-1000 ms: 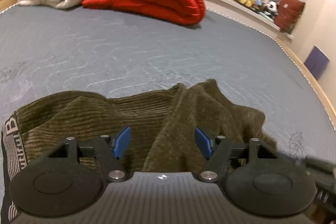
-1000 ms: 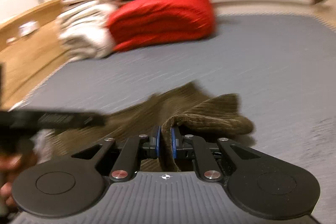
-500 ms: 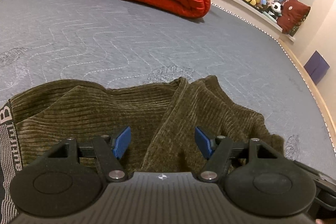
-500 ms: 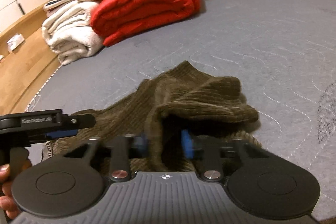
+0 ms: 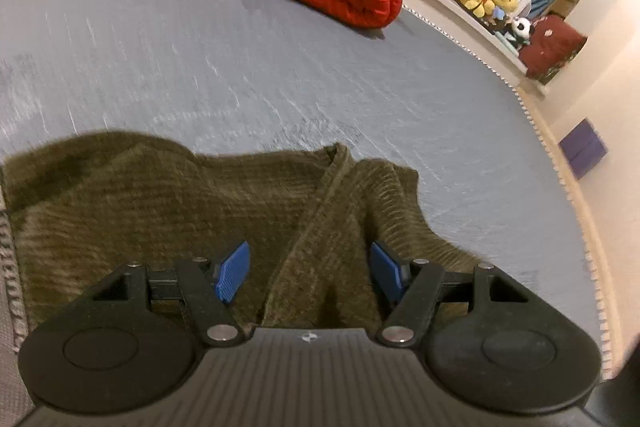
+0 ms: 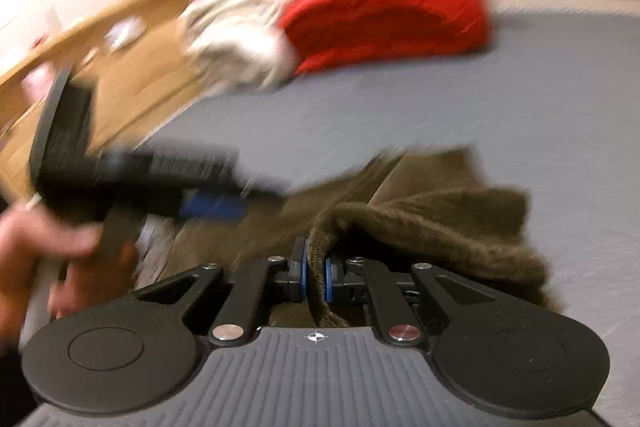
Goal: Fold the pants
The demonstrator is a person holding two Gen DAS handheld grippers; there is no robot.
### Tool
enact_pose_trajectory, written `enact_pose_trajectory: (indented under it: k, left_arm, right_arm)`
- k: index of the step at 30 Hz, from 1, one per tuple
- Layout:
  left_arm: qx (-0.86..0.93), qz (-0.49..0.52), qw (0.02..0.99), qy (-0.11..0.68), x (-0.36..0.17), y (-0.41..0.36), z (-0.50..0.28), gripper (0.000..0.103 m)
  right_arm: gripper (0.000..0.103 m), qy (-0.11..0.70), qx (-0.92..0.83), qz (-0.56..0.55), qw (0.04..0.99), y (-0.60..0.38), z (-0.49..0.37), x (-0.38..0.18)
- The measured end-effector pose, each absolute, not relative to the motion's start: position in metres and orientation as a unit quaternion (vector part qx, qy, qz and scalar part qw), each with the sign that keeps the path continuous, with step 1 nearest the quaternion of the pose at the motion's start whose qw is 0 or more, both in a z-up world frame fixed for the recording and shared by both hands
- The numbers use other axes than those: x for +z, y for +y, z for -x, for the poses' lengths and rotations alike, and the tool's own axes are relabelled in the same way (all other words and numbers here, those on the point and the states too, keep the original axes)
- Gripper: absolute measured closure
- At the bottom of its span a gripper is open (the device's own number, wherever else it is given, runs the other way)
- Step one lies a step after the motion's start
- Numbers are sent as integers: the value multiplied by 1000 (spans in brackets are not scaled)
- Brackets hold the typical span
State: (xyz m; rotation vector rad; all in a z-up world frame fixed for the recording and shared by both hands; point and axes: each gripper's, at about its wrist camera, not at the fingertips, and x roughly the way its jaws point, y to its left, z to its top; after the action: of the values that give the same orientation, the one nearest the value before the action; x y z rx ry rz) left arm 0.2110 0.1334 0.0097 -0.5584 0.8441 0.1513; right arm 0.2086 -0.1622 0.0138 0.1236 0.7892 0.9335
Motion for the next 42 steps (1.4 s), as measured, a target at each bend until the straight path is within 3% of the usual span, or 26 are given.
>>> enact_pose_trajectory:
  k: [1, 4, 6, 8, 12, 19, 23, 25, 26, 27, 28, 34, 39, 42]
  left_arm:
    - [64, 281, 867, 408, 8, 137, -212, 34]
    - [38, 300, 858, 415, 4, 140, -213, 51]
    - [10, 302, 856, 420, 3, 134, -214, 57]
    - [-22, 297, 855, 424, 3, 124, -216, 57]
    - [-56, 277, 859, 426, 2, 103, -219, 57]
    - [-46, 282, 865, 414, 0, 101, -219, 57]
    - [5, 281, 871, 403, 3, 114, -219, 57]
    - [18, 282, 873, 398, 4, 120, -219, 57]
    - [24, 282, 874, 396, 5, 123, -219, 57]
    - [30, 280, 875, 394, 6, 125, -219, 57]
    - [37, 278, 877, 391, 7, 127, -219, 57]
    - [65, 286, 888, 356, 22, 146, -213, 57]
    - [70, 274, 898, 338, 32, 149, -212, 57]
    - [55, 262, 899, 347, 31, 140, -216, 57]
  right_arm:
    - [94, 387, 437, -51, 810, -159, -209, 7]
    - [94, 415, 425, -57, 802, -158, -214, -5]
    - [76, 419, 413, -93, 804, -166, -220, -2]
    - [62, 417, 390, -128, 811, -176, -223, 1]
    - [49, 428, 354, -193, 809, -196, -230, -2]
    - [40, 434, 295, -347, 777, -233, -248, -20]
    - [36, 447, 287, -341, 775, -230, -254, -30]
    - [42, 449, 296, -323, 779, -221, -258, -30]
    - [57, 445, 296, -318, 784, -218, -259, -29]
    - [84, 440, 298, -316, 786, -218, -259, -26]
    - [95, 435, 305, -320, 785, -219, -259, -23]
    - [96, 305, 296, -374, 824, -255, -230, 24]
    - [96, 81, 27, -438, 895, -335, -157, 67]
    - [95, 92, -133, -398, 903, -363, -145, 59]
